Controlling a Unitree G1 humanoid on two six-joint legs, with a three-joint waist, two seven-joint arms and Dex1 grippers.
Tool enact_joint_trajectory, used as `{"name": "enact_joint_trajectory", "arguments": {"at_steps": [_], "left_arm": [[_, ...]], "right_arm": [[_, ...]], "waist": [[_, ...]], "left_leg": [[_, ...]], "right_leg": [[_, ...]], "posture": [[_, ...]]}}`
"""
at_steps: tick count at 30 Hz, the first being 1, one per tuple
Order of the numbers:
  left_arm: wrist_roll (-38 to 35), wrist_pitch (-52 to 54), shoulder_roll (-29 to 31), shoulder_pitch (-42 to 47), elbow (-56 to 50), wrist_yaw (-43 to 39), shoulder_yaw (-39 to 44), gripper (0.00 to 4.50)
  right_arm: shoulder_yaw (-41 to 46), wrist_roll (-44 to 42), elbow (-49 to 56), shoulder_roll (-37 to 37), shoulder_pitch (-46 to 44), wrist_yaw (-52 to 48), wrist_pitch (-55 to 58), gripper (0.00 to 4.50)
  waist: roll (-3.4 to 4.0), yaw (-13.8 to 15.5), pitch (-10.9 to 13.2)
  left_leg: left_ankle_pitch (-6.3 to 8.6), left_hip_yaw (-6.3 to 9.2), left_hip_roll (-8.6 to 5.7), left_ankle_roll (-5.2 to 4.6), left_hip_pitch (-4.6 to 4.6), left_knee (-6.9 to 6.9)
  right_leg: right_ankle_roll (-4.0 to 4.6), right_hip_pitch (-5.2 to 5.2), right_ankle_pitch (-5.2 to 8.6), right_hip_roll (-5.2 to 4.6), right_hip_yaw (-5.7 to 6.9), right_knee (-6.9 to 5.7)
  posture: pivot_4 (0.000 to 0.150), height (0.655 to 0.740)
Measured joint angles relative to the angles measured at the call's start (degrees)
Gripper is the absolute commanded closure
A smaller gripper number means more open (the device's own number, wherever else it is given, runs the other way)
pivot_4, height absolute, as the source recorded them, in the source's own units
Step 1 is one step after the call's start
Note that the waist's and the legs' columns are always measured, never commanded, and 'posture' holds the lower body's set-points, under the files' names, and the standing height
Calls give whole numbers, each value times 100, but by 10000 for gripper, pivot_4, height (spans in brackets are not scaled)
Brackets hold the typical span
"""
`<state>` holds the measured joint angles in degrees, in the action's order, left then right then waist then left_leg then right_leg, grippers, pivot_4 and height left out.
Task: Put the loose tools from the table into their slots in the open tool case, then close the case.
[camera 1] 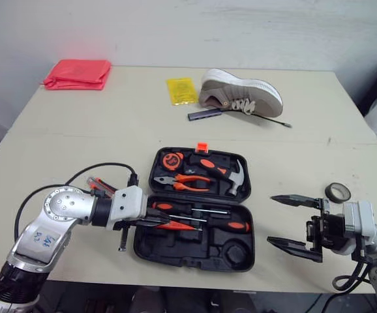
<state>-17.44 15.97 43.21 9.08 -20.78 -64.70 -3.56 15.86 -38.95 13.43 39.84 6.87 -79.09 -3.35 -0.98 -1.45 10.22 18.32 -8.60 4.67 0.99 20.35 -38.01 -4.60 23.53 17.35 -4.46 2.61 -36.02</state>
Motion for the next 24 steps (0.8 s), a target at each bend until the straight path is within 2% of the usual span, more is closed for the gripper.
{"name": "enact_joint_trajectory", "arguments": {"at_steps": [10,17,20,24], "left_arm": [[576,-495,-262,106,574,299,-616,44218],[604,118,-140,212,410,409,-845,44218],[613,125,-52,186,322,457,-872,44218],[486,-426,-200,-129,383,531,-541,44218]], "right_arm": [[-39,83,-1,0,-114,98,88,0],[-38,94,175,0,-105,286,167,0],[-24,116,189,0,-91,340,184,0],[254,121,152,4,41,375,96,0]], "waist": [[3,-3,-3],[25,-8,-24],[28,-15,-29],[29,-14,-28]], "left_leg": [[2,0,1,0,-4,1],[4,0,1,-3,-11,2],[5,-1,2,-3,-14,4],[6,-2,3,-3,-9,6]], "right_leg": [[0,-4,-1,-2,1,-1],[0,-10,-1,-2,1,-1],[1,-11,-1,-2,-1,-2],[1,-6,0,-3,-1,-1]], "posture": [[1500,7400],[1500,7400],[1500,7400],[1500,7400]]}}
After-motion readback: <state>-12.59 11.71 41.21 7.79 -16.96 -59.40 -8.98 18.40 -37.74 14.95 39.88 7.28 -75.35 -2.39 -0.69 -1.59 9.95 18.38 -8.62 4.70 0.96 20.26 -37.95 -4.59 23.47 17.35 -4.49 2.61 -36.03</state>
